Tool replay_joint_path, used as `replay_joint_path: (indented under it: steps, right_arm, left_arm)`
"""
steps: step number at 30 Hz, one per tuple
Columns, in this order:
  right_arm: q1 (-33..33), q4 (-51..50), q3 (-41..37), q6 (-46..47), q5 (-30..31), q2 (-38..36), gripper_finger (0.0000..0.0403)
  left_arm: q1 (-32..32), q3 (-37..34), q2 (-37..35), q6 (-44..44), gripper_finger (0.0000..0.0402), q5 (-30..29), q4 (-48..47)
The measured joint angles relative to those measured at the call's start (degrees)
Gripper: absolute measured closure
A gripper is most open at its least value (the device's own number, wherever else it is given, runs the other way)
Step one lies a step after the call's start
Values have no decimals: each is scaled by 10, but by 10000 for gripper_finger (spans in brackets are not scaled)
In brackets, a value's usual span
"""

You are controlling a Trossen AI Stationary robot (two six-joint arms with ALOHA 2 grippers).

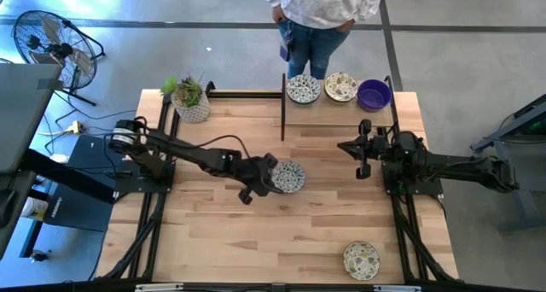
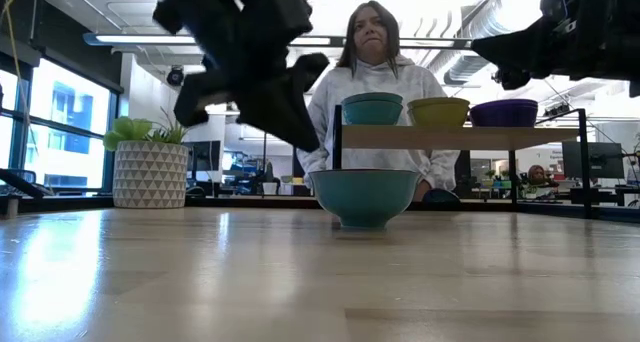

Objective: Pick & Place Mini bowls
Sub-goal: Stack the blue patterned bowl on the blue patterned bowls on the shelf

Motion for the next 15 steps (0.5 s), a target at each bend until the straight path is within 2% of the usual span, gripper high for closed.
replay_joint_path:
  steps: [3,7,11,15]
  right_arm:
    - [0,0,0,-2,11,9,403]
    - [0,5,0,-2,13,29,403]
    - [1,33,0,-2,15,54,403]
    - [15,14,26,-3,21,81,403]
  left_arm:
    - [0,-50,-10,-18,400,0,72]
    - [0,-120,-59,-34,400,-20,179]
    - [17,-190,-101,-48,401,-32,256]
    - [41,-251,-122,-62,401,-28,351]
